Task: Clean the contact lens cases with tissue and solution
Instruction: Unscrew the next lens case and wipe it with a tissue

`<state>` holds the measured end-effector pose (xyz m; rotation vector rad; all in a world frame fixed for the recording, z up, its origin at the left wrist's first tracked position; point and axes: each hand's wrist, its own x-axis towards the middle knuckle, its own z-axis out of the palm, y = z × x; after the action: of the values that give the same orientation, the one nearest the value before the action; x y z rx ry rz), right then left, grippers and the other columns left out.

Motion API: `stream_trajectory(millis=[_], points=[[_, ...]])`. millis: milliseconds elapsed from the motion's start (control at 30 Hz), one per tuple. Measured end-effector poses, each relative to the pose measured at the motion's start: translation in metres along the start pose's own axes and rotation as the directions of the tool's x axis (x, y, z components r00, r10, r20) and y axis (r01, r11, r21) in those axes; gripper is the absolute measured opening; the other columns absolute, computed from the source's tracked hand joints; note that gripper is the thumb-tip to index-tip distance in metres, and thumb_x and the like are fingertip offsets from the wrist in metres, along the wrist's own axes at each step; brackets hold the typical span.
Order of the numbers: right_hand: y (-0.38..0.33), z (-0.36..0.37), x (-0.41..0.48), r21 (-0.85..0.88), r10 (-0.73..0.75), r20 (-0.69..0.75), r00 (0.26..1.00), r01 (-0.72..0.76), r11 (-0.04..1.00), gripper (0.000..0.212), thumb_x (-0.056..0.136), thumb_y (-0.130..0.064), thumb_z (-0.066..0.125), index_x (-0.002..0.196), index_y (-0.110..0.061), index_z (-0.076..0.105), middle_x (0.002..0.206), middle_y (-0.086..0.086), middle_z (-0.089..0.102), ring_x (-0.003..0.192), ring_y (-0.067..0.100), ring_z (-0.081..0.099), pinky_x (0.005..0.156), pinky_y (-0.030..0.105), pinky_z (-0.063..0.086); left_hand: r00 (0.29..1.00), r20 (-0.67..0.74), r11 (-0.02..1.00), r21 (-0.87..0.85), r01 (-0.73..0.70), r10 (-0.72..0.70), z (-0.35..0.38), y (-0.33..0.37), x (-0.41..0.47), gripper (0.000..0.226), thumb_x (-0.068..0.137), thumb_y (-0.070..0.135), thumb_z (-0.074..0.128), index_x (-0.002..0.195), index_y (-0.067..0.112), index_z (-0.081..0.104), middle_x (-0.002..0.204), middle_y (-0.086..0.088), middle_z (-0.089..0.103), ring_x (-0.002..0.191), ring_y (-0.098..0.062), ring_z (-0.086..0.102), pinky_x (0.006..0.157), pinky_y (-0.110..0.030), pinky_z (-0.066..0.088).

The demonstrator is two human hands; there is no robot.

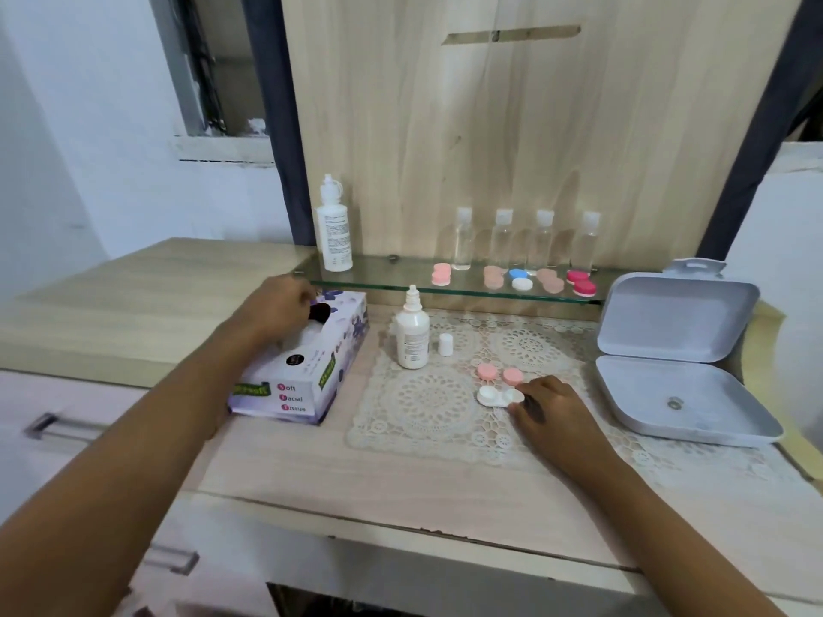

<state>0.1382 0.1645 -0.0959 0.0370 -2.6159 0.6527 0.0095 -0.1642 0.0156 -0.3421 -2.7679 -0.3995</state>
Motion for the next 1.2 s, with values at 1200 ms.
stream_trajectory(millis=[1200], points=[[0.001,-0.001,0.0,0.01,-0.018,-0.008,1.0,0.018,1.0,0.028,0.086,-0.019,0.061,0.112,-0.009,0.064,0.099,0.007,0.06,0.097,0.025,0.053,0.079,0.028,0.039,0.989,0.012,0.782,-0.611,0.126,-0.15,0.009,0.0,-0.011,0.012,0.095,0.022,0.046,0.089,0.015,0.054,0.08,-0.001,0.057,0.066,-0.014,0.049,0.06,-0.026,0.038]])
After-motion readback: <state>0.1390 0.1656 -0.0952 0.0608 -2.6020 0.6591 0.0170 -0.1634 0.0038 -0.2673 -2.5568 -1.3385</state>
